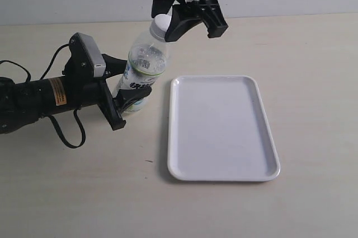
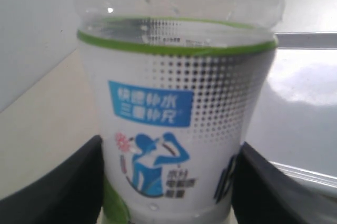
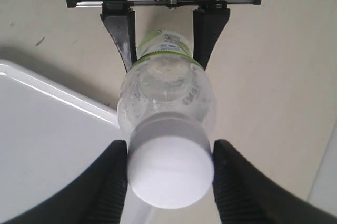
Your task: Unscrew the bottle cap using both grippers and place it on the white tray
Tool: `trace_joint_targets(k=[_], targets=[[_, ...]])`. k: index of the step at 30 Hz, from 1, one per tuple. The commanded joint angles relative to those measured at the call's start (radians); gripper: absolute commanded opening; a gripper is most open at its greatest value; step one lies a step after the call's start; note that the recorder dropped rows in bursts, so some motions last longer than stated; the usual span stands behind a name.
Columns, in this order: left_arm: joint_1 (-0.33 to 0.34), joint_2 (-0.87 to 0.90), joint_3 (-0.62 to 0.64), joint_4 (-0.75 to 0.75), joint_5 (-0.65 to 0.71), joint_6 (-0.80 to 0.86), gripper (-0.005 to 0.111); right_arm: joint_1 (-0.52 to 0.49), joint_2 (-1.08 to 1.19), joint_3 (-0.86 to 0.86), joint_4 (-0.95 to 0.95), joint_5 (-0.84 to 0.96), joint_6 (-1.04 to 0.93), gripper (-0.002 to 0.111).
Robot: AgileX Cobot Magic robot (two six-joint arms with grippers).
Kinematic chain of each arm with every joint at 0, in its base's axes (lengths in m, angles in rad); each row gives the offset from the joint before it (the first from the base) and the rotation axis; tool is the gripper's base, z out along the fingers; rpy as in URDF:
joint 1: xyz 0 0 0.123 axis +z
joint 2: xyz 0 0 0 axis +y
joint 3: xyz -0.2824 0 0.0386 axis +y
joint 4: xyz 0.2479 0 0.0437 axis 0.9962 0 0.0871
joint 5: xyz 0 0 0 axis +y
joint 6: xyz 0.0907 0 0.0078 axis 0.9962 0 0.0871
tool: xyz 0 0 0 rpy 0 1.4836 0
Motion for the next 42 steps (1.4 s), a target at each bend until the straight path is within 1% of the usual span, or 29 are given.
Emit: trace_joint_targets(k=[1, 12, 20, 30, 31, 33, 34, 35, 36, 37, 41, 42], targets=[[-0.004, -0.016, 0.000, -0.011, -0.054, -0.007, 0.000, 0.002, -0.001, -0.010, -0.014, -0.022, -0.124, 0.000], [-0.004, -0.016, 0.000, -0.011, -0.054, -0.010, 0.000, 0.002, -0.001, -0.010, -0.012, -0.041, -0.367, 0.000], [-0.004, -0.016, 0.000, -0.011, -0.054, -0.010, 0.000, 0.002, -0.001, -0.010, -0.012, -0.098, -0.519, 0.000], [-0.004, -0.016, 0.000, -0.011, -0.061, -0.010, 0.000, 0.002, -0.001, -0.010, -0.012, -0.100, -0.524, 0.001], [-0.004, -0.016, 0.000, -0.011, -0.061, -0.010, 0.000, 0.002, -0.001, -0.010, -0.012, -0.100, -0.524, 0.004], [-0.004, -0.016, 0.000, -0.011, -0.061, -0.010, 0.000, 0.002, -0.001, -0.010, -0.012, -0.100, -0.524, 0.016], [-0.004, -0.016, 0.000, -0.011, -0.061, -0.010, 0.000, 0.002, -0.001, -0.010, -0.012, -0.100, -0.524, 0.027], [-0.004, -0.016, 0.000, -0.011, -0.061, -0.010, 0.000, 0.002, -0.001, -0.010, -0.012, -0.100, -0.524, 0.032], [-0.004, -0.016, 0.000, -0.011, -0.061, -0.010, 0.000, 0.002, -0.001, -0.010, -0.012, -0.100, -0.524, 0.043], [-0.004, -0.016, 0.000, -0.011, -0.061, -0.010, 0.000, 0.002, -0.001, -0.010, -0.012, -0.100, -0.524, 0.051], [-0.004, -0.016, 0.000, -0.011, -0.061, -0.010, 0.000, 0.002, -0.001, -0.010, -0.009, -0.100, -0.505, 0.068], [-0.004, -0.016, 0.000, -0.011, -0.061, -0.010, 0.000, 0.002, -0.001, -0.010, -0.009, -0.100, -0.490, 0.070]])
